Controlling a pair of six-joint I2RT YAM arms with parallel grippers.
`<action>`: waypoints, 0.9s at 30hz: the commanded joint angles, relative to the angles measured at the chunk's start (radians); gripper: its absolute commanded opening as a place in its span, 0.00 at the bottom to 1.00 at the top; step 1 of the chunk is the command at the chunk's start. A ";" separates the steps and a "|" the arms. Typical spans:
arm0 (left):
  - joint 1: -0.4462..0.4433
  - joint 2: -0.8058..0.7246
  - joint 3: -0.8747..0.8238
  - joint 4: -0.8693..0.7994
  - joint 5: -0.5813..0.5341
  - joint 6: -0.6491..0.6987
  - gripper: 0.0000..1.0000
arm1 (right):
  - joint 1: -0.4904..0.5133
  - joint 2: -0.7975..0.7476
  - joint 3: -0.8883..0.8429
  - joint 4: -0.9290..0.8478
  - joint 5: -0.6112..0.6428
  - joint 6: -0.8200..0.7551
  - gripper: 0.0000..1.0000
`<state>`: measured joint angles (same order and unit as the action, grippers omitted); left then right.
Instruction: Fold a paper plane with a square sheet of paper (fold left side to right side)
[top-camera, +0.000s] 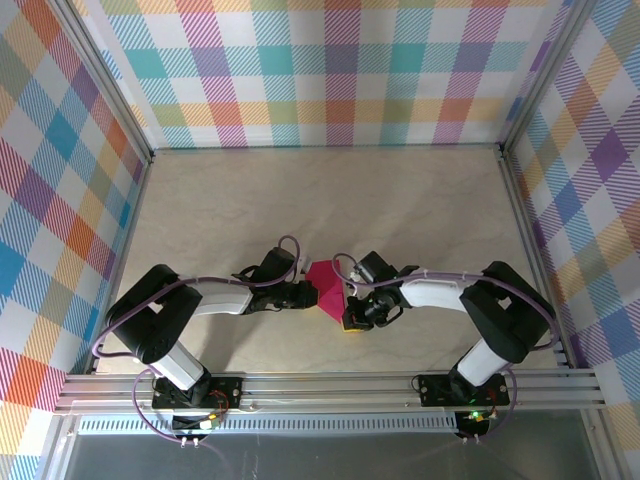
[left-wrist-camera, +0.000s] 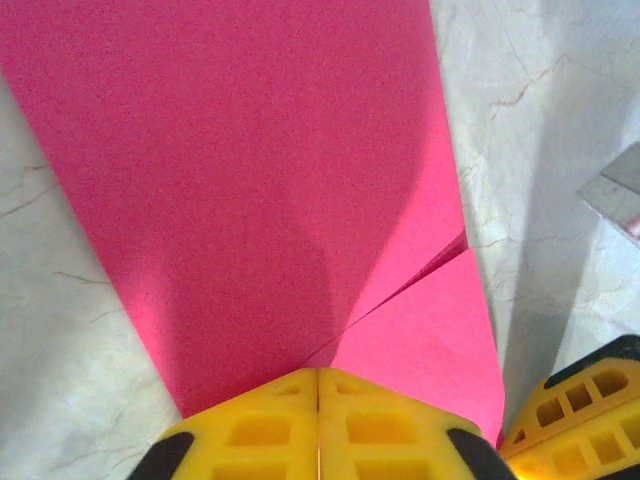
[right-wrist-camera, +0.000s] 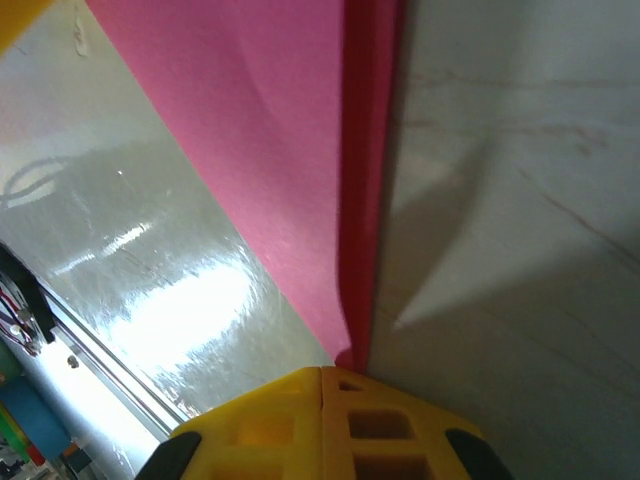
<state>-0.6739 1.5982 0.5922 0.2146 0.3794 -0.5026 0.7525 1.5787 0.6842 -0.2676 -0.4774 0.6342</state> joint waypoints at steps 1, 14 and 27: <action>-0.004 -0.043 0.007 0.026 -0.013 -0.032 0.15 | -0.024 -0.058 0.015 -0.065 -0.002 -0.055 0.00; 0.020 -0.267 0.006 -0.007 -0.191 0.007 0.38 | -0.147 -0.196 -0.008 0.093 0.041 -0.124 0.43; 0.097 -0.416 -0.138 0.017 -0.274 -0.060 0.57 | -0.139 0.003 0.014 0.330 -0.063 -0.119 0.47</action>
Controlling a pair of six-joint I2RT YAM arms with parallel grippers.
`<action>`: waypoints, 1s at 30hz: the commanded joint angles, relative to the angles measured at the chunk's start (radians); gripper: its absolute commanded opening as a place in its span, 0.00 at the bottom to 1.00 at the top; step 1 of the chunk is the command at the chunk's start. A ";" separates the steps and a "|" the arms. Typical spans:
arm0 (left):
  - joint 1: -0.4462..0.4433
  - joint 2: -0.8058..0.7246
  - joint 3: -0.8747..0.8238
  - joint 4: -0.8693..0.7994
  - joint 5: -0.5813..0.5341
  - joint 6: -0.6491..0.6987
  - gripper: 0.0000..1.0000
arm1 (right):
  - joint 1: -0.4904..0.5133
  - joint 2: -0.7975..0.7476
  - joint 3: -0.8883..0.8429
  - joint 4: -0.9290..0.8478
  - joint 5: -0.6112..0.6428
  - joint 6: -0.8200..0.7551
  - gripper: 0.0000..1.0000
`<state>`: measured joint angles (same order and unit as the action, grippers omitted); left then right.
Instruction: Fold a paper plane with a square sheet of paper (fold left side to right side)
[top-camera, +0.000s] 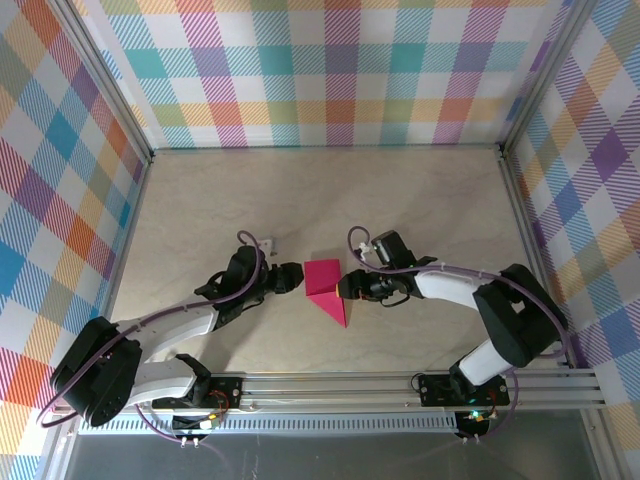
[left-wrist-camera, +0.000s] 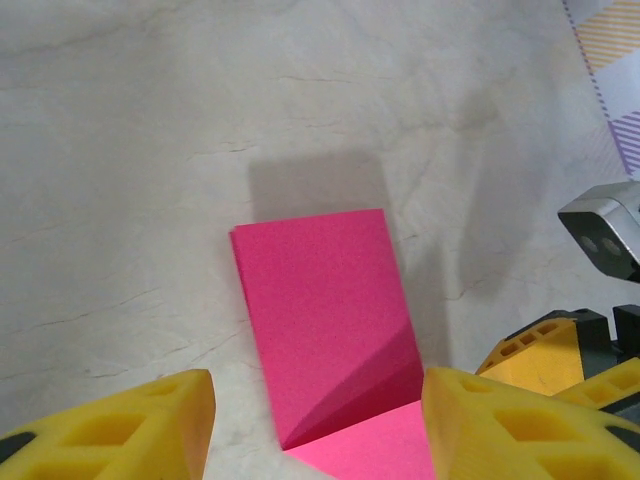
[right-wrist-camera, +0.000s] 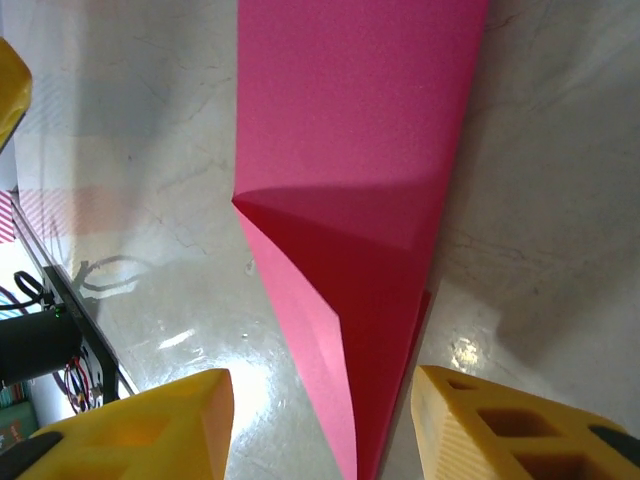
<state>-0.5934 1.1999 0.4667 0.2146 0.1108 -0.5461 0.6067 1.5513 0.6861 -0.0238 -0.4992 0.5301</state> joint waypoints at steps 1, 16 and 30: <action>0.020 -0.015 -0.013 0.017 0.001 -0.018 0.57 | 0.008 0.044 0.011 0.105 -0.054 -0.012 0.45; 0.112 0.194 0.125 0.017 0.237 -0.058 0.55 | 0.015 -0.002 -0.045 0.184 -0.005 0.028 0.00; 0.110 0.385 0.256 -0.050 0.368 -0.061 0.50 | 0.013 -0.085 -0.100 0.223 0.035 0.056 0.00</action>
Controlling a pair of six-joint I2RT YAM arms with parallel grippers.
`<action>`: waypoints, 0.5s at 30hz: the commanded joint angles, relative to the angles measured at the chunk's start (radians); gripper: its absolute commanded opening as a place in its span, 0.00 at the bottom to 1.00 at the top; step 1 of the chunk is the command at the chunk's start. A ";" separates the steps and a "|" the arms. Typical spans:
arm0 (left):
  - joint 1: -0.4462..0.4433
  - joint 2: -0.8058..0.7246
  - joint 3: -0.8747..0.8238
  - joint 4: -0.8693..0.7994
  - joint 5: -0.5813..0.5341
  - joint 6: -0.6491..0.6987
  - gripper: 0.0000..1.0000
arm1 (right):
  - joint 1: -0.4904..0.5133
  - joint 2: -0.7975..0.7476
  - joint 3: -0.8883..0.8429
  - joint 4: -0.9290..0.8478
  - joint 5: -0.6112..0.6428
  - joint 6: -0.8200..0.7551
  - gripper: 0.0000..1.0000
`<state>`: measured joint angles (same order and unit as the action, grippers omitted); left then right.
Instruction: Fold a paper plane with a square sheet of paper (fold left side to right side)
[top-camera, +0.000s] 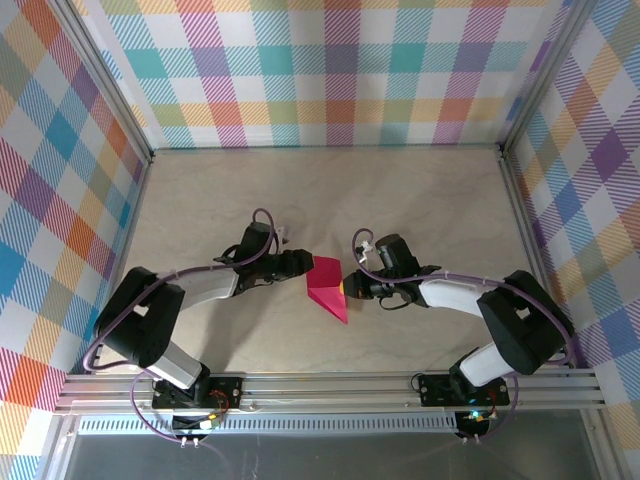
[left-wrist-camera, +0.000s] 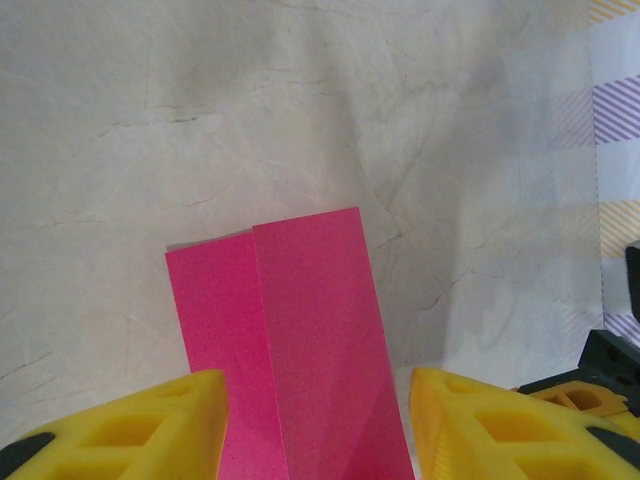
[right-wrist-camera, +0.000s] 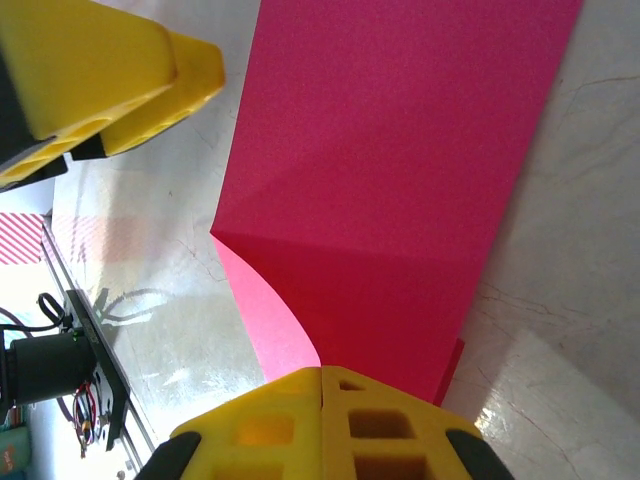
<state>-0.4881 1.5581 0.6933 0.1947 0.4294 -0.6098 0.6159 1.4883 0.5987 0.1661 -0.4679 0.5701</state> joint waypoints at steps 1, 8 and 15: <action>0.004 0.040 0.036 -0.029 0.056 0.001 0.49 | 0.004 -0.023 -0.014 0.035 0.005 0.017 0.00; -0.012 0.125 0.084 -0.027 0.092 -0.009 0.42 | 0.004 -0.026 -0.021 0.040 0.009 0.022 0.00; -0.018 0.142 0.097 -0.017 0.074 -0.037 0.12 | 0.004 -0.036 -0.015 -0.005 0.029 0.009 0.05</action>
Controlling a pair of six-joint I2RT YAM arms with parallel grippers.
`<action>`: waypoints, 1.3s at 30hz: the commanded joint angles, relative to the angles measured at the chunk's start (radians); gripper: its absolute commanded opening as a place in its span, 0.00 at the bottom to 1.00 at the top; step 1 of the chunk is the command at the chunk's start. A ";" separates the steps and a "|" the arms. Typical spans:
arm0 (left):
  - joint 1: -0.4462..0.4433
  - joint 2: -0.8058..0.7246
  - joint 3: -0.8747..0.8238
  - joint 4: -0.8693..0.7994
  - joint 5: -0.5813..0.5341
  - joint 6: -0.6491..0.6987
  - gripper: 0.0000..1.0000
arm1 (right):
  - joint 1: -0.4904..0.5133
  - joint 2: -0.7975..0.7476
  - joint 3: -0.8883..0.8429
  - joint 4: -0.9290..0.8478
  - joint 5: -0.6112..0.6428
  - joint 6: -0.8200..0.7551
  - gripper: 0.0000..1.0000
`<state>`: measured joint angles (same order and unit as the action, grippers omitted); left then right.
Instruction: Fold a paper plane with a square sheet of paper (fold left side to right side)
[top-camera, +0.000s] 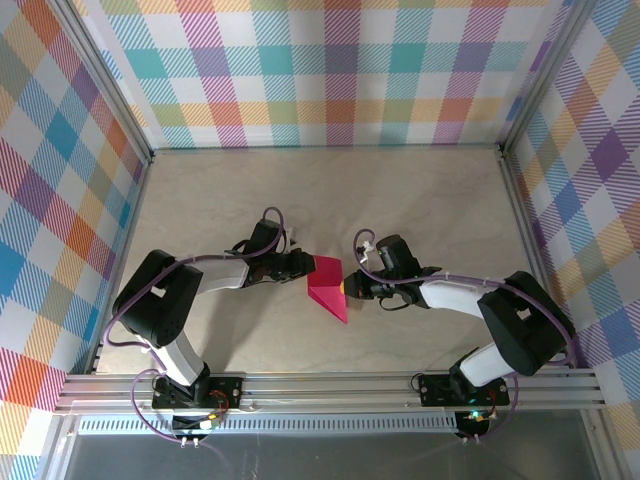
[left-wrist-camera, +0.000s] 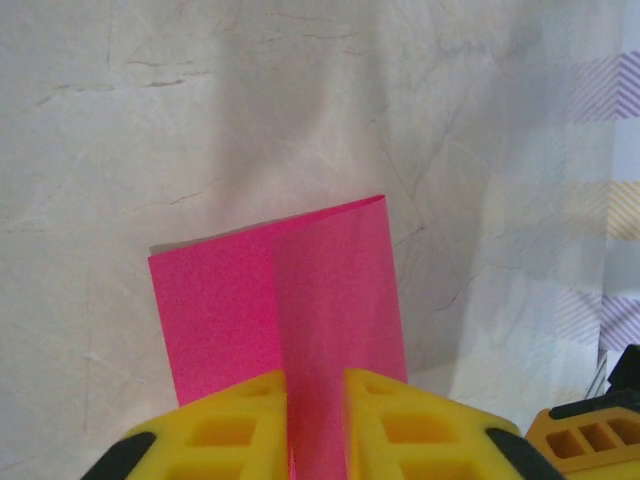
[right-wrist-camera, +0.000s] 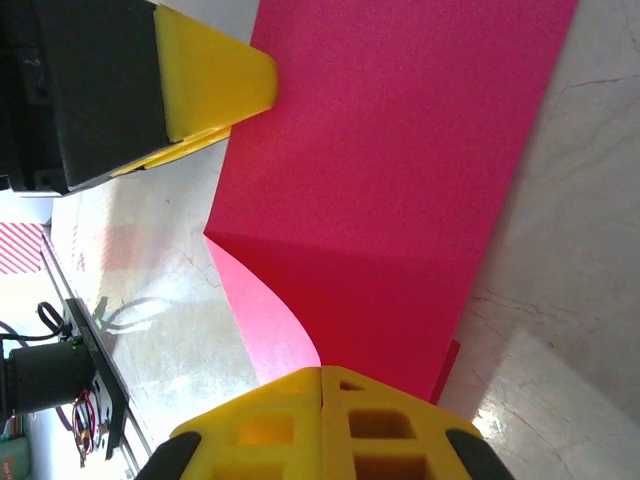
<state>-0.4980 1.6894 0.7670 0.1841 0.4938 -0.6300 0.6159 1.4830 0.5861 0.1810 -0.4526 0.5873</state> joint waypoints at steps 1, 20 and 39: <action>-0.008 0.009 0.023 -0.006 0.008 -0.022 0.09 | 0.004 -0.037 0.000 -0.037 0.020 -0.012 0.07; -0.024 -0.045 0.029 -0.057 -0.005 -0.103 0.02 | 0.371 -0.146 0.259 -0.639 0.699 -0.091 0.47; -0.031 -0.057 0.046 -0.099 -0.011 -0.112 0.00 | 0.627 0.282 0.549 -0.773 1.008 -0.085 0.55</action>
<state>-0.5167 1.6623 0.7845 0.1059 0.4854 -0.7364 1.2381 1.7443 1.1069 -0.5247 0.4900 0.5037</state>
